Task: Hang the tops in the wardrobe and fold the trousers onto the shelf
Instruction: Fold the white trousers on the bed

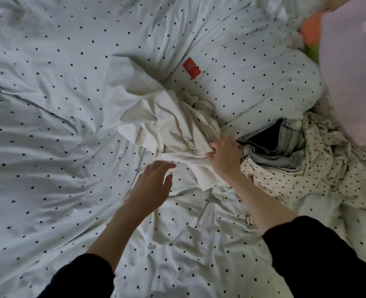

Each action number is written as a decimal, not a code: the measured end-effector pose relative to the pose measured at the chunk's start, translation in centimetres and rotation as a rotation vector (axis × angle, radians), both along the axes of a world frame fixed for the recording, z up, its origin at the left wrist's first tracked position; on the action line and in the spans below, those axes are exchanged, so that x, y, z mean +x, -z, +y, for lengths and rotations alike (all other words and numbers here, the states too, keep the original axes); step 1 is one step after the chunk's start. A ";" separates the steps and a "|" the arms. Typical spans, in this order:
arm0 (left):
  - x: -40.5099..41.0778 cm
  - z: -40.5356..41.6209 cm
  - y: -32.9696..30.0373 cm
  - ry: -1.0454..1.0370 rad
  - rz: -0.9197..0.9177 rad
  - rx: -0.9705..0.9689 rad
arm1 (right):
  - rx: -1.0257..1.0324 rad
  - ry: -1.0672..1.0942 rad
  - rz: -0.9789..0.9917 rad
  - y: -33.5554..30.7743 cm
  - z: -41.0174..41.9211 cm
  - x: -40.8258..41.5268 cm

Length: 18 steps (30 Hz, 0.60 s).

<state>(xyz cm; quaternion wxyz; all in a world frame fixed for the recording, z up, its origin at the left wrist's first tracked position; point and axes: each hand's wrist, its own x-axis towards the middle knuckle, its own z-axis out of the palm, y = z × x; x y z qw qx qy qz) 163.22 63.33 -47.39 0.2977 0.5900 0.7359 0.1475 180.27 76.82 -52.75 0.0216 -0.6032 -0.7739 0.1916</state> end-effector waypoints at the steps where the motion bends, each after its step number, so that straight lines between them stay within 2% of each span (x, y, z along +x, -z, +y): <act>1: 0.6 0.4 -0.1 0.021 0.078 0.054 | 0.041 -0.040 0.043 0.0 -1.1 0.3; 5: 3.2 2.1 -0.8 0.272 0.449 0.231 | 0.033 -0.127 0.222 -0.7 -7.2 2.0; 7: 3.8 2.6 -1.1 0.441 0.608 0.197 | 0.017 -0.159 0.250 -0.8 -9.6 2.7; 9: 3.8 2.4 -0.6 0.564 0.718 0.081 | 0.034 -0.195 0.241 -0.9 -11.0 3.9; 11: 4.4 0.9 0.4 0.593 0.672 -0.082 | 0.015 -0.226 0.187 -0.8 -12.1 5.9; 14: 5.1 -2.1 1.2 0.638 0.715 -0.132 | -0.080 -0.247 0.094 -0.1 -13.5 8.2; 16: 5.5 -4.6 2.7 0.626 0.612 -0.137 | -0.159 -0.222 0.105 0.1 -14.4 9.1; 18: 6.4 -6.6 2.9 0.604 0.488 -0.224 | -0.191 -0.210 0.111 0.5 -15.0 9.7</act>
